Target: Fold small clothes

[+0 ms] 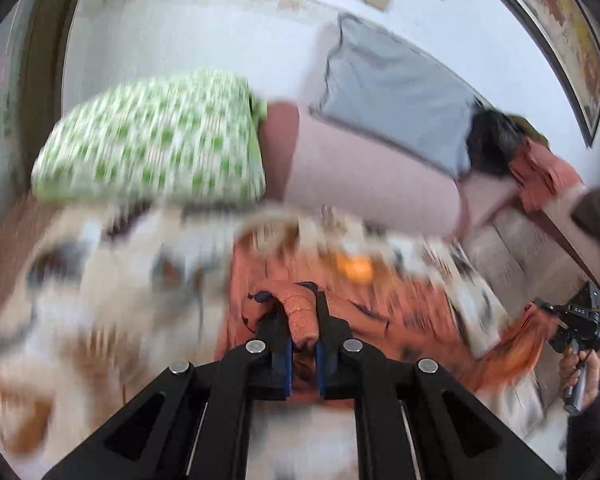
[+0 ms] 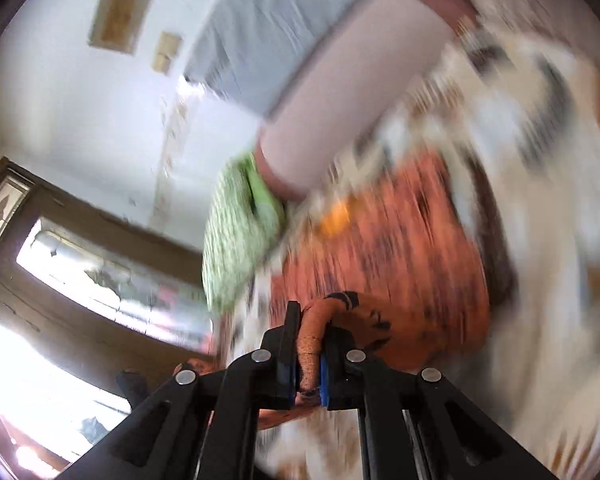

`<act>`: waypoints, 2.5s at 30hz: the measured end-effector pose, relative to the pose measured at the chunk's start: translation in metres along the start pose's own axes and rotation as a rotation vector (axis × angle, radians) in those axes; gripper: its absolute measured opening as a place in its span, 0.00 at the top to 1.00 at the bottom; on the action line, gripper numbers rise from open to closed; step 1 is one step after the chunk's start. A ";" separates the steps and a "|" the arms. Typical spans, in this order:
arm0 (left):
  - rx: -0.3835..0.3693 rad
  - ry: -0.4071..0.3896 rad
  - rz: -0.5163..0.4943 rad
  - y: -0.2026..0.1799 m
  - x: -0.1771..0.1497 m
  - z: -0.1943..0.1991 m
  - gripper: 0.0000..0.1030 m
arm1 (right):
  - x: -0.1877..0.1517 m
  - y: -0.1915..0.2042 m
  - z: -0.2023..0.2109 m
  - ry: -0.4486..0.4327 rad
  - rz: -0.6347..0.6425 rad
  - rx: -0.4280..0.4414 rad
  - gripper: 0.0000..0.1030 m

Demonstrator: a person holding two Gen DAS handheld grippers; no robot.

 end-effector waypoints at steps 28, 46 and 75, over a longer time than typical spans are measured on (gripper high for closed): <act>0.100 0.385 0.006 0.038 -0.090 -0.122 0.91 | -0.056 -0.091 -0.111 0.322 0.094 -0.313 0.80; 0.234 0.366 0.008 0.065 -0.155 0.050 0.58 | -0.137 -0.084 0.049 0.295 0.181 -0.415 0.73; 0.125 0.277 -0.102 -0.001 -0.163 -0.028 0.25 | -0.051 -0.073 -0.095 0.215 0.033 -0.175 0.25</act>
Point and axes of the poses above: each gripper's, at about its wrist camera, not at the fingertips, and z roughly against the way its jaws point, y to its left, x to its top, the point moved 4 cm from there along -z, roughly the way its jaws point, and after that the axes turned 12 degrees about -y, right-handed, at the moved point
